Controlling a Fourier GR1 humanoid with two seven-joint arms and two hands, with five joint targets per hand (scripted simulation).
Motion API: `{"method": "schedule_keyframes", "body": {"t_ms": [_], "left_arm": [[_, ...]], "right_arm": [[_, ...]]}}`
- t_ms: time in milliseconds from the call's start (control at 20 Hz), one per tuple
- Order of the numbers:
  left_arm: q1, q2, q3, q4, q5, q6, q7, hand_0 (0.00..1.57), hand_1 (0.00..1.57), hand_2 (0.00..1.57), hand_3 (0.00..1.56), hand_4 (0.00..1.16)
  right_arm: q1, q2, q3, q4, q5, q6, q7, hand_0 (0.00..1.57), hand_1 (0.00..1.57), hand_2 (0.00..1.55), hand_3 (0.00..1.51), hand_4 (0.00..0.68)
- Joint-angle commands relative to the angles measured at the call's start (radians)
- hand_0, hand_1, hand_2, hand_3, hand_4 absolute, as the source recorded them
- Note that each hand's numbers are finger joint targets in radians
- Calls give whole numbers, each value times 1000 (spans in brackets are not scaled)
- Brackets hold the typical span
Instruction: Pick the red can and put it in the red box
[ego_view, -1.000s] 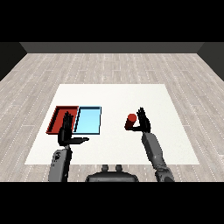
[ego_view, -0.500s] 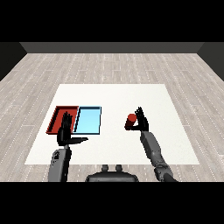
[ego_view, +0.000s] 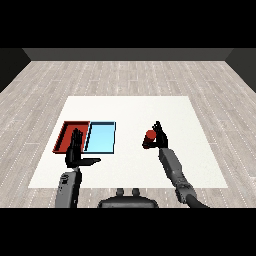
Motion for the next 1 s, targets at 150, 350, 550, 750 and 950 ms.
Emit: {"method": "schedule_keyframes", "body": {"t_ms": [150,350,550,750,950], "left_arm": [[-48,-31,-34,26,-30,44,15,0,0,0,0,0],[13,12,19,79,-12,-16,-88,0,0,0,0,0],[10,73,82,50,56,-75,-60,0,0,0,0,0],[-19,-4,6,22,-9,14,-21,0,0,0,0,0],[-61,58,89,122,46,-43,-64,0,0,0,0,0]], "right_arm": [[-38,-2,-27,92,-14,8,-61,0,0,0,0,0],[-70,-1,-18,99,-4,-18,-37,0,0,0,0,0],[-94,-5,-29,117,-20,-13,-2,0,0,0,0,0],[-108,-20,-27,232,11,21,-104,0,0,0,0,0],[-99,1,-13,207,16,14,-91,0,0,0,0,0]]}}
